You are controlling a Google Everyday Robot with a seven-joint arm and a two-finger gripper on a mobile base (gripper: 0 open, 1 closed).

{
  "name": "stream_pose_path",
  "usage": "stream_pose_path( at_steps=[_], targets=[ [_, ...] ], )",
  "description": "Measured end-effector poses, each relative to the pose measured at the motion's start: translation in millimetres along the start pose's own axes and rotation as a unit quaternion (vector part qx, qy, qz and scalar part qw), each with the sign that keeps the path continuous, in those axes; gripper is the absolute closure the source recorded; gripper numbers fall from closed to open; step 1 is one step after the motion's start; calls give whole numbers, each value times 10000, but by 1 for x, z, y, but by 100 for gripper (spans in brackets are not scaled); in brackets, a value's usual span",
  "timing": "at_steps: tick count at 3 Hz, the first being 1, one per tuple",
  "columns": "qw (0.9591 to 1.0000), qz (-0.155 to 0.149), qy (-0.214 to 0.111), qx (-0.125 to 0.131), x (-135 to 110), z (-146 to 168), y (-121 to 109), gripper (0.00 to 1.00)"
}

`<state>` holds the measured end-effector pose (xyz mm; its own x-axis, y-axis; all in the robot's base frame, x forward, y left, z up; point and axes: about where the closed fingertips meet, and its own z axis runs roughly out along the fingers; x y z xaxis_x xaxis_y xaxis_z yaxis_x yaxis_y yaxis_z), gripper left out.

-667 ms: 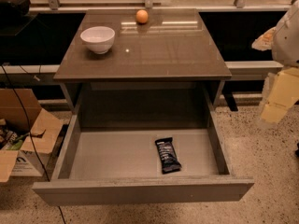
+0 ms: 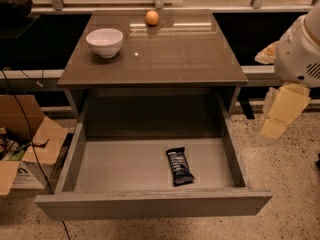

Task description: Pick rxbar blueberry from top drawer and place on counter

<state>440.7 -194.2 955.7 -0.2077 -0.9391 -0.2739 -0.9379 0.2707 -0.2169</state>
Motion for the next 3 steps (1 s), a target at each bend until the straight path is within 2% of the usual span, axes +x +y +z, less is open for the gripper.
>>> stream_pose_path(
  at_steps=[2, 3],
  targets=[
    [9973, 366, -595, -224, -15, 51, 7, 0],
    [9950, 501, -733, -464, -27, 75, 4, 0]
  ],
)
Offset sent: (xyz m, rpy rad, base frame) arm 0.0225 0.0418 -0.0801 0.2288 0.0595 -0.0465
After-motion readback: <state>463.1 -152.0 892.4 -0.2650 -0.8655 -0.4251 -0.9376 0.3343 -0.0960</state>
